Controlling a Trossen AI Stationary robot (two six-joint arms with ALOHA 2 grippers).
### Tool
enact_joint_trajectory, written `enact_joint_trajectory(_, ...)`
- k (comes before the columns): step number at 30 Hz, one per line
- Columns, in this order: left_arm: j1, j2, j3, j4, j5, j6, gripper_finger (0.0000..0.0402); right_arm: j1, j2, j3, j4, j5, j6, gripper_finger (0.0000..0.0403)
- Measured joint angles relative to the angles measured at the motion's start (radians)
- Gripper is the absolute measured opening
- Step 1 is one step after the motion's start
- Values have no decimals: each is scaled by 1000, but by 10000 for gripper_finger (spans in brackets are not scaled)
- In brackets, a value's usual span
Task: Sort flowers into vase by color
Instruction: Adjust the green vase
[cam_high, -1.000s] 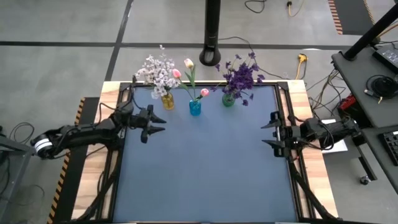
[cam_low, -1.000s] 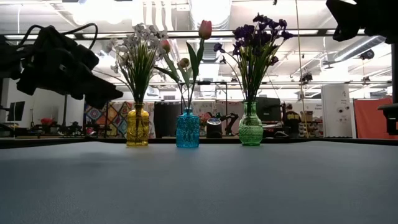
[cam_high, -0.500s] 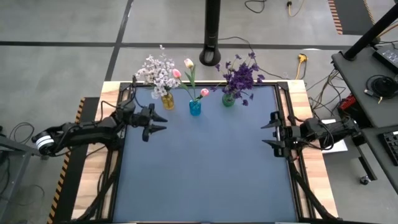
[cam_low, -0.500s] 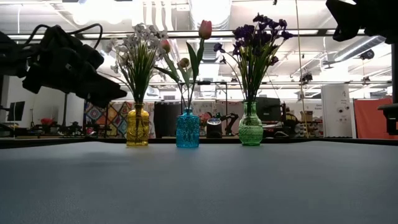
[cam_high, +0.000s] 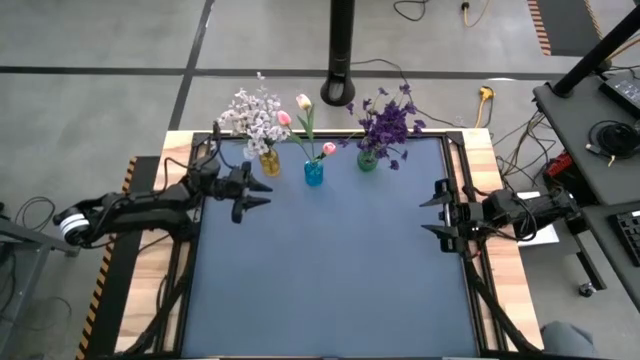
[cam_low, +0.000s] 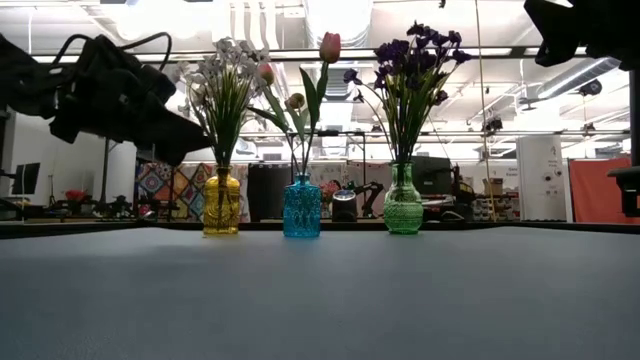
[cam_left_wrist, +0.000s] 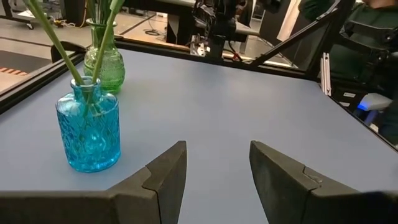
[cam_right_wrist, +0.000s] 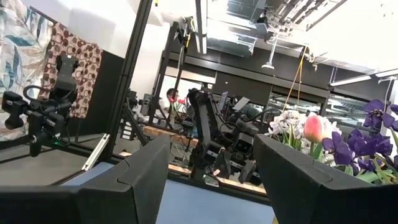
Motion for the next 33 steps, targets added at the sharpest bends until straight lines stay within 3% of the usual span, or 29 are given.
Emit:
enact_joint_trajectory(9, 0, 72, 79, 0, 0, 0, 160, 0, 0, 0, 0, 0, 0, 226)
enact_joint_trajectory(19, 0, 199, 254, 0, 0, 0, 160, 0, 0, 0, 0, 0, 0, 226)
enact_joint_trajectory(26, 0, 345, 477, 0, 0, 0, 160, 0, 0, 0, 0, 0, 0, 226)
enact_joint_trajectory(33, 0, 551, 809, 0, 0, 0, 160, 0, 0, 0, 0, 0, 0, 226)
